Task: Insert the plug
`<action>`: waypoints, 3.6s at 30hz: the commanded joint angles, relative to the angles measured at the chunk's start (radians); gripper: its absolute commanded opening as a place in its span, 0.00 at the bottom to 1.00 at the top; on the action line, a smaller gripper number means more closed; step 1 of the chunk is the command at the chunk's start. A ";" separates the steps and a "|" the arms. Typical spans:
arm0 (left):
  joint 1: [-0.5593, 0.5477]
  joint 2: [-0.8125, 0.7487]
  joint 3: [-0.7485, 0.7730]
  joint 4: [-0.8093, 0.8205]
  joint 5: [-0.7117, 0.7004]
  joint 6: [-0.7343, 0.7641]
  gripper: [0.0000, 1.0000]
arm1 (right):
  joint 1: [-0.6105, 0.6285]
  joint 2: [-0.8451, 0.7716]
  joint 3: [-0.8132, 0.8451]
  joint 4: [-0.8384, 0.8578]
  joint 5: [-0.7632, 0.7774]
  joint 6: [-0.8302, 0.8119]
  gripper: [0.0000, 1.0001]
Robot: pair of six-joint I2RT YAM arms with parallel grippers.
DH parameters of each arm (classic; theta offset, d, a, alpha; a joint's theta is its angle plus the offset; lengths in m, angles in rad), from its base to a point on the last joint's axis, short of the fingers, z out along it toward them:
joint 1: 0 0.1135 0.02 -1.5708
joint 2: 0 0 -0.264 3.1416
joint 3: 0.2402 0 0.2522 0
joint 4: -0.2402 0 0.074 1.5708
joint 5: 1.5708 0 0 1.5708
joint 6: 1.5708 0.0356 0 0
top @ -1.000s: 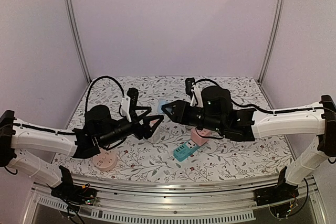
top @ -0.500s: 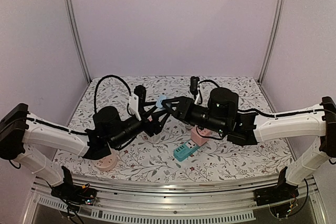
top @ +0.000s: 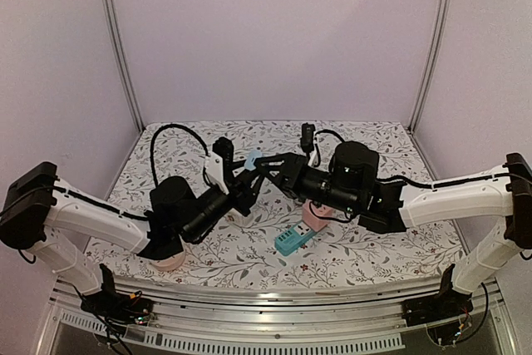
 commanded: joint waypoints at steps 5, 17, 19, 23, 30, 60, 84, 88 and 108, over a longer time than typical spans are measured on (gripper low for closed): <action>-0.022 0.013 0.006 0.074 -0.030 0.066 0.13 | 0.005 0.015 -0.024 0.025 -0.020 0.023 0.25; -0.030 -0.126 -0.049 -0.098 0.076 0.103 0.00 | 0.004 -0.040 -0.059 -0.101 0.021 -0.063 0.93; -0.030 -0.175 -0.059 -0.191 0.122 0.094 0.00 | 0.003 -0.077 -0.066 -0.167 0.033 -0.115 0.99; -0.030 -0.257 -0.098 -0.289 0.148 0.064 0.00 | 0.003 -0.138 -0.060 -0.344 0.119 -0.235 0.99; -0.030 -0.293 -0.081 -0.461 0.207 -0.019 0.00 | 0.003 -0.272 -0.058 -0.616 0.342 -0.443 0.99; -0.102 0.404 0.129 -0.036 0.222 -0.129 0.00 | 0.004 -0.549 -0.290 -0.666 0.603 -0.503 0.99; -0.070 0.588 0.245 0.005 0.149 -0.086 0.00 | 0.003 -0.634 -0.380 -0.592 0.628 -0.521 0.99; -0.059 0.604 0.248 0.013 0.158 -0.093 0.00 | 0.004 -0.633 -0.382 -0.589 0.628 -0.523 0.99; -0.037 0.653 0.273 0.021 0.143 -0.072 0.00 | 0.004 -0.604 -0.382 -0.572 0.621 -0.529 0.99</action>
